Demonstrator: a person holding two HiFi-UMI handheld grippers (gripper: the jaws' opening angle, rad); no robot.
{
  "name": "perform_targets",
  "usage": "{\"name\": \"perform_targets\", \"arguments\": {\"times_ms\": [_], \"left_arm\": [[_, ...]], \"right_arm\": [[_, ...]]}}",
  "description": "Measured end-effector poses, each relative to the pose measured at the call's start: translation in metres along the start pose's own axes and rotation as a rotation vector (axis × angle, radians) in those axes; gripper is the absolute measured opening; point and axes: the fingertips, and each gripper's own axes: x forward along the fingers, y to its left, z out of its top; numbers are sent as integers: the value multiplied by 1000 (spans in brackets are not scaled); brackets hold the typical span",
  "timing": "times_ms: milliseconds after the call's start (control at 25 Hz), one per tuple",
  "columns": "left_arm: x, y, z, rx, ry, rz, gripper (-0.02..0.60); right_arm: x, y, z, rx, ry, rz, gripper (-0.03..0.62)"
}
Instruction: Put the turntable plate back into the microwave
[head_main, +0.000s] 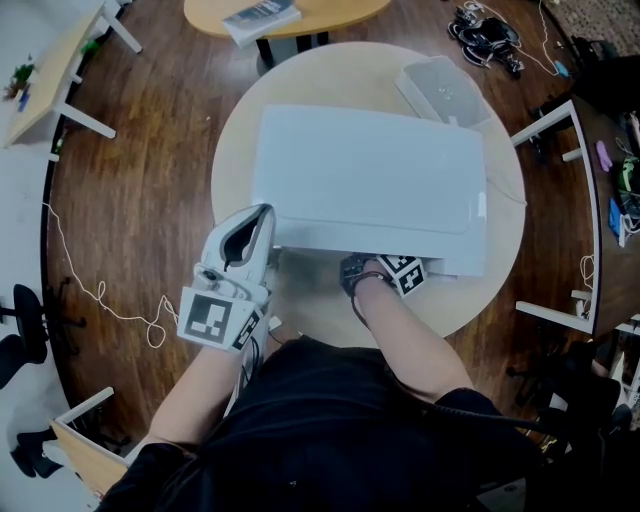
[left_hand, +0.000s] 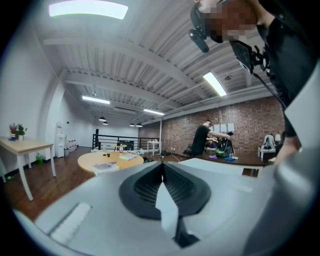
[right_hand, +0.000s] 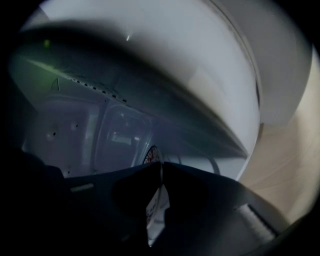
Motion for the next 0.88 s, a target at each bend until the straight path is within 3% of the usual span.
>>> {"name": "perform_targets", "arguments": {"times_ms": [880], "left_arm": [[-5, -5, -9, 34, 40, 6, 3]], "right_arm": [[5, -6, 2, 24, -31, -18, 34]]}}
